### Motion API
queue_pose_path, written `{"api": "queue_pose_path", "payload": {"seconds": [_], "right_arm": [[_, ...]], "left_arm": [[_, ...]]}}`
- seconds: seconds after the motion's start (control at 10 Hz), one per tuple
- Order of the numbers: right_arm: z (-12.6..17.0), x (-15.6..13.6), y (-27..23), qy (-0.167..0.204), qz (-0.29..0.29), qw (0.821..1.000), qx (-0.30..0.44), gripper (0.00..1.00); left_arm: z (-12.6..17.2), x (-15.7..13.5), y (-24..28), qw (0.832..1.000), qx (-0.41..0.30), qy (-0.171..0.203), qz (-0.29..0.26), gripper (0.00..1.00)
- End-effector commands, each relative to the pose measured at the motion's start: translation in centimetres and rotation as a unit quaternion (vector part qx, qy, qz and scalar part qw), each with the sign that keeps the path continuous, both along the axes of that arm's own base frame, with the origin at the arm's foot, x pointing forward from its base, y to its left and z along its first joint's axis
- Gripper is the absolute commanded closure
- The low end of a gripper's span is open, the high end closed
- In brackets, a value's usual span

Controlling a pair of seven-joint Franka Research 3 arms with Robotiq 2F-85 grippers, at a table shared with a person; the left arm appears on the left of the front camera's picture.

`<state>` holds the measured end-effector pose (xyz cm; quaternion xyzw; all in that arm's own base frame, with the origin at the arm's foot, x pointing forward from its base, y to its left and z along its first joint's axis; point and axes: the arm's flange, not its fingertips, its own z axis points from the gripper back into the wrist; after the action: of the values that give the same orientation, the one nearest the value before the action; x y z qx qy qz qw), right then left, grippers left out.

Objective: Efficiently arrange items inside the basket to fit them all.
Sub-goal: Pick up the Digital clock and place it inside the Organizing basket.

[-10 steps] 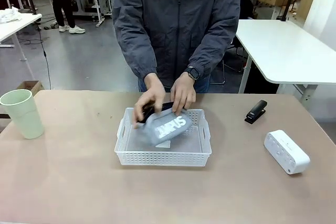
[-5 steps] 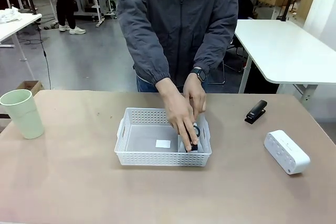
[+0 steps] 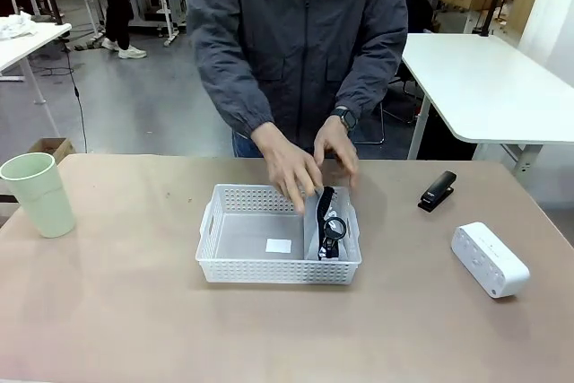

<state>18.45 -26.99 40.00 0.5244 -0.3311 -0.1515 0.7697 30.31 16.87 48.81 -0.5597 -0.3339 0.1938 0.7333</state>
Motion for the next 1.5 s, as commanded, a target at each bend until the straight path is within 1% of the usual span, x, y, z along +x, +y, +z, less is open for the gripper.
{"api": "queue_pose_path", "payload": {"seconds": [0.0, 0.2, 0.3, 0.4, 0.5, 0.6, 0.7, 0.8, 0.9, 1.1, 1.2, 1.3, 1.4], "right_arm": [[0.2, 0.3, -0.2, -0.018, -0.002, 1.000, -0.003, 0.00], [0.2, 0.3, -0.2, -0.018, -0.002, 1.000, -0.003, 0.00], [0.0, 0.0, 0.0, 0.000, 0.000, 1.000, -0.001, 0.00], [0.5, 0.4, 0.7, 0.003, 0.011, 1.000, -0.026, 0.00], [1.5, 1.9, 2.3, 0.046, 0.018, 0.997, -0.061, 0.00], [2.4, 3.2, 4.3, 0.062, 0.050, 0.992, -0.095, 0.00], [3.4, 4.8, 7.4, 0.087, 0.095, 0.980, -0.151, 0.00], [3.7, 5.6, 9.3, 0.103, 0.113, 0.971, -0.185, 0.00], [4.0, 6.8, 12.6, 0.125, 0.157, 0.949, -0.243, 0.00], [3.5, 8.9, 18.7, 0.157, 0.208, 0.903, -0.341, 0.00], [2.7, 9.8, 22.0, 0.170, 0.231, 0.873, -0.394, 0.00], [1.6, 10.4, 25.2, 0.190, 0.240, 0.844, -0.441, 0.00], [0.3, 10.9, 28.2, 0.217, 0.225, 0.819, -0.481, 0.00]], "left_arm": [[0.2, 0.1, 0.2, 1.000, 0.000, -0.010, -0.003, 0.00], [0.2, 0.1, 0.2, 1.000, 0.000, -0.010, -0.003, 0.00], [0.2, 0.1, 0.2, 1.000, 0.000, -0.010, -0.003, 0.00], [0.2, 0.1, 0.2, 1.000, 0.000, -0.010, -0.003, 0.00], [0.2, 0.1, 0.2, 1.000, 0.000, -0.010, -0.003, 0.00], [0.2, 0.1, 0.2, 1.000, 0.000, -0.010, -0.003, 0.00], [0.2, 0.1, 0.2, 1.000, 0.000, -0.010, -0.003, 0.00], [0.2, 0.1, 0.2, 1.000, 0.000, -0.010, -0.003, 0.00], [0.2, 0.1, 0.2, 1.000, 0.000, -0.010, -0.003, 0.00], [0.2, 0.1, 0.2, 1.000, 0.000, -0.010, -0.003, 0.00], [0.2, 0.1, 0.2, 1.000, 0.000, -0.010, -0.003, 0.00], [0.2, 0.1, 0.2, 1.000, 0.000, -0.010, -0.003, 0.00], [0.2, 0.1, 0.2, 1.000, 0.000, -0.010, -0.003, 0.00]]}}
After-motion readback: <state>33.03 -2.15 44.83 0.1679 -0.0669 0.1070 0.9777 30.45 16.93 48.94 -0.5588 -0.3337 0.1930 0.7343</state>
